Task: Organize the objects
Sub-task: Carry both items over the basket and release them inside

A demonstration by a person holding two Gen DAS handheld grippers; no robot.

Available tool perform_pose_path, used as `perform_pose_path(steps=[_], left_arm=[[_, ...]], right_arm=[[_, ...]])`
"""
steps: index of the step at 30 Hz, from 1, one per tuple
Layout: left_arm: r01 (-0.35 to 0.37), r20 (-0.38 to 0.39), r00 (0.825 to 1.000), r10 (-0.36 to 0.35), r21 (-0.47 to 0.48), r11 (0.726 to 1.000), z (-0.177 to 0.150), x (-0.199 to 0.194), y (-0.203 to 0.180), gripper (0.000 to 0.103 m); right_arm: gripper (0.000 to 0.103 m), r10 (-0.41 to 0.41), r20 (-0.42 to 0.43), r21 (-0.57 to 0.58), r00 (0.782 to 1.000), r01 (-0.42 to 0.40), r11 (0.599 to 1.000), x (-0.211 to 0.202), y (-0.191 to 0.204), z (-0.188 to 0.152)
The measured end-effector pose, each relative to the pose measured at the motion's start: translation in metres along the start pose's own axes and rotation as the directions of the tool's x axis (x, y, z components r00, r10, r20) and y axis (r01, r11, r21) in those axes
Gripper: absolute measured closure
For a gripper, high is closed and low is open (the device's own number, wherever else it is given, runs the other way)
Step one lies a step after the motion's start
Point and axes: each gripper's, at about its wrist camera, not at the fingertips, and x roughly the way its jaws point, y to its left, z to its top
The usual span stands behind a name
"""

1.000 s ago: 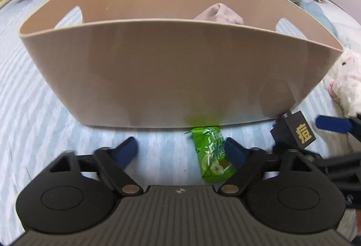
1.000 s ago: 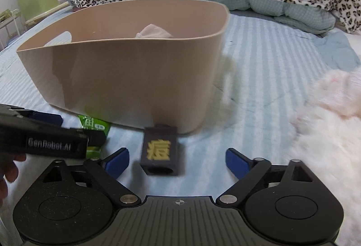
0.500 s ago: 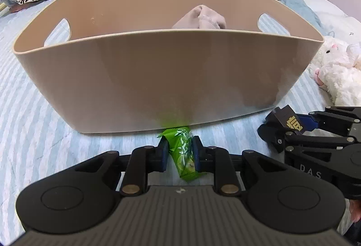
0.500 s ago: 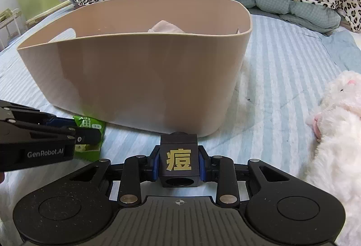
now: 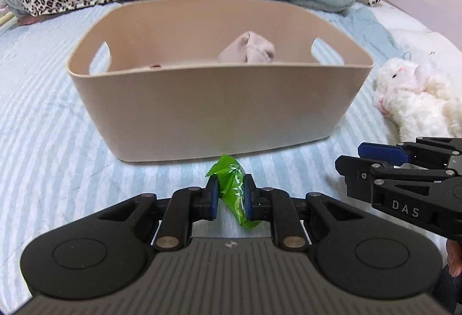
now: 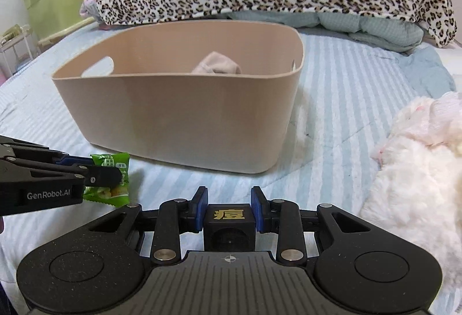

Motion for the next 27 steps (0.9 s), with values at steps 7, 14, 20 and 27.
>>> perform_pose_path(steps=[7,14,20,27], left_arm=[[-0.005,0.079,0.997,0.001,0.045,0.999,-0.004,-0.035,-0.002,0.084],[-0.021,0.18,0.984,0.01,0.062,0.998,0.003,-0.071,0.002,0.084],[-0.033,0.246,0.969,0.024,0.036,0.999,0.021,-0.089,0.011,0.084],[-0.066,0.283,0.957,0.062,0.002,0.998,0.048,-0.085,0.023,0.084]], right_arm=[[0.074,-0.004,0.065,-0.003,0.998,0.004,1.0,-0.035,0.007,0.009],[0.074,0.005,0.143,-0.018,0.99,-0.002,1.0,-0.065,0.013,0.025],[0.074,0.012,0.21,-0.039,0.978,-0.004,0.999,-0.082,0.023,0.043],[0.074,0.015,0.275,-0.034,0.961,-0.006,0.999,-0.085,0.029,0.073]])
